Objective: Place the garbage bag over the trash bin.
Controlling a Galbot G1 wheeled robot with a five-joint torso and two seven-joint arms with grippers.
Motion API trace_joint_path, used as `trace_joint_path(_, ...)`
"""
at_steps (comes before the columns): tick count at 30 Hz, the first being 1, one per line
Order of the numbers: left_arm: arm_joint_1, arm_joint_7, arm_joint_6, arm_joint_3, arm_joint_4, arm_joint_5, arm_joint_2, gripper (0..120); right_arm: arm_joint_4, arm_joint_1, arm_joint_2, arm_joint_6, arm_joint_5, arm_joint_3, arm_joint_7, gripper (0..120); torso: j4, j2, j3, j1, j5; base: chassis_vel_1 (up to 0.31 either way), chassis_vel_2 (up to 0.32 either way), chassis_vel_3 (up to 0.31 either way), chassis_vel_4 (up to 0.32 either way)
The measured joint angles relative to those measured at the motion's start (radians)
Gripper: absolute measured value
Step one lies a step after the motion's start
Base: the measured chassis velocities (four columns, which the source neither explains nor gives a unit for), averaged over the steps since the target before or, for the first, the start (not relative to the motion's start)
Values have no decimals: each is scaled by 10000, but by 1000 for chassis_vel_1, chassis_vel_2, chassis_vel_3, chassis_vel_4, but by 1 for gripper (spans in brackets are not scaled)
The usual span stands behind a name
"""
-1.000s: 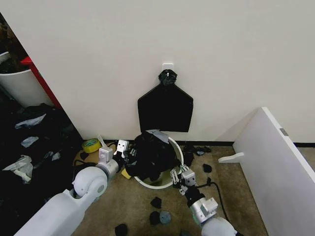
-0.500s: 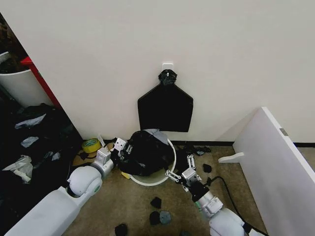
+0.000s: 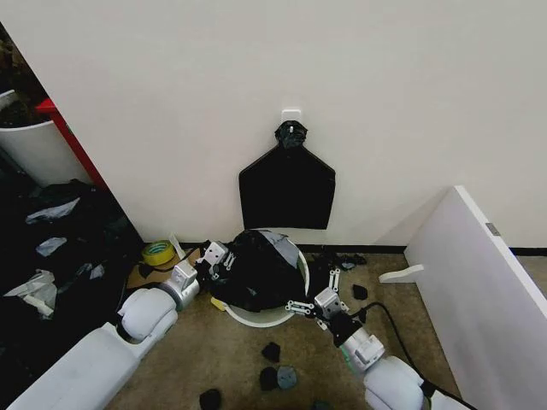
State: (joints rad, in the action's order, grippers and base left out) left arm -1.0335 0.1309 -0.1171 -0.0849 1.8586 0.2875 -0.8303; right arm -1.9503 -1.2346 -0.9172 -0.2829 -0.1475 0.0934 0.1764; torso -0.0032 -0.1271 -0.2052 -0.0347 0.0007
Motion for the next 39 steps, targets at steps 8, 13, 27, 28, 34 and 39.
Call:
trace_joint_path(8, -407, 48, 69, -9, 128, -143, -80, 5, 199, 173, -222, 208, 35, 21, 80, 58, 0, 0, 0, 0, -1, 0, 0, 0, 0)
trace_joint_path(13, -487, 17, -81, -52, 354, 1, -52, 5, 280, 165, -325, 192, 228, 115, 80, 35, -1, 0, 0, 0, 0, 0, 0, 0, 0)
trace_joint_path(27, -848, -57, -146, -149, 409, 75, -190, 5, 188, -130, -691, 1156, 2081, 180, 1640, 55, 0, 0, 0, 0, 0, 0, 0, 0, 0)
trace_joint_path(28, -848, -57, -146, -149, 409, 75, -190, 5, 188, -130, -691, 1156, 2081, 180, 1640, 55, 0, 0, 0, 0, 0, 0, 0, 0, 0)
trace_joint_path(34, -866, -82, -146, -207, 409, 104, -180, 5, -58, -299, -741, 934, 1955, 369, 1269, 75, 0, 0, 0, 0, -1, 0, 0, 0, 0)
trace_joint_path(39, -878, -88, -144, -179, 451, 112, -222, 5, 225, -231, -854, 952, 2168, 304, 1268, 94, -1, 0, 0, 0, -1, 0, 0, 0, 0)
